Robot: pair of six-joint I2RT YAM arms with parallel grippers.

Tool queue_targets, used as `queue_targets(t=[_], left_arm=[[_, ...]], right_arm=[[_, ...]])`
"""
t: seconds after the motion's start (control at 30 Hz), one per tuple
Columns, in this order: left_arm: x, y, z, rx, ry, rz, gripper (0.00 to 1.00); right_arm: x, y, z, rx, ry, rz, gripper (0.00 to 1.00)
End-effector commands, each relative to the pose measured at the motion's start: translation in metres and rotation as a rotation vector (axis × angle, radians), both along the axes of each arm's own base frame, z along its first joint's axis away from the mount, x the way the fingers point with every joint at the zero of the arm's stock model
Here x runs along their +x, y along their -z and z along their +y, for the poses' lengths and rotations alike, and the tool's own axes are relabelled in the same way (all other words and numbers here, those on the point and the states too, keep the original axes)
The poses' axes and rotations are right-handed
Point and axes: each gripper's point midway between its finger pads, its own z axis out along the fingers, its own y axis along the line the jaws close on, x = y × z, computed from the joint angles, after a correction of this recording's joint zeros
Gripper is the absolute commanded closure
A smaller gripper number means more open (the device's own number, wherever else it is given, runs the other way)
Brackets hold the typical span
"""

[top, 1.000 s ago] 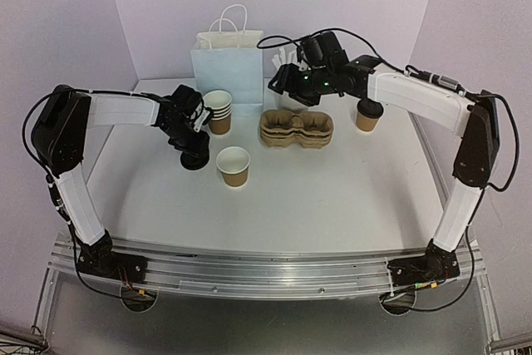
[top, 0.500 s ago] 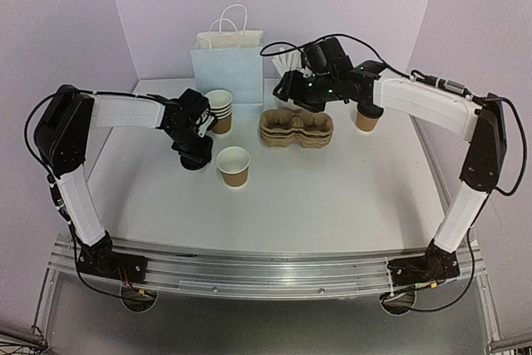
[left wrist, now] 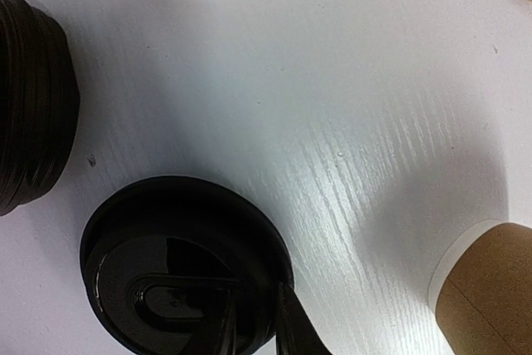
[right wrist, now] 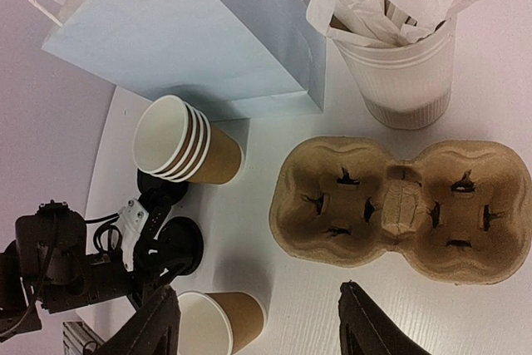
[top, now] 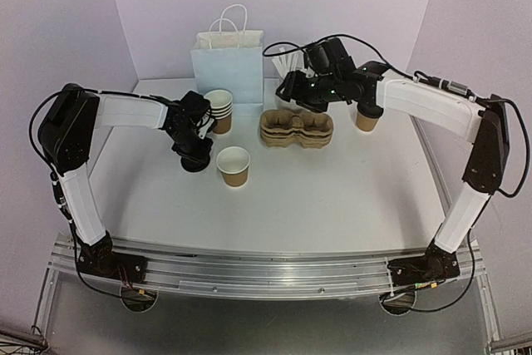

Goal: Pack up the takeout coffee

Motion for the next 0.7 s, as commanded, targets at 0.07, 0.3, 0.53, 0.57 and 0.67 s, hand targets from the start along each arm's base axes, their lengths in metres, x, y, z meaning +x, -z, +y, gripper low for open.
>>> queue_targets(t=[0.07, 0.3, 0.53, 0.57, 0.67], left_arm=[[-0.003, -0.011, 0.0, 0.017, 0.029, 0.03, 0.93], [-0.004, -0.025, -0.001, 0.009, 0.093, 0.002, 1.0], [-0.009, -0.053, -0.006, -0.009, 0.198, -0.028, 1.0], [-0.014, -0.058, -0.006, -0.015, 0.221, -0.018, 1.0], [-0.028, -0.082, -0.008, -0.051, 0.297, -0.008, 1.0]], right_arm=[[-0.007, -0.02, -0.003, 0.017, 0.004, -0.039, 0.39], [-0.011, -0.024, -0.004, 0.017, -0.001, -0.05, 0.39], [-0.017, -0.03, -0.009, 0.018, 0.003, -0.062, 0.4], [-0.018, -0.031, -0.007, 0.021, -0.001, -0.064, 0.4], [-0.02, -0.032, -0.004, 0.027, -0.015, -0.062, 0.4]])
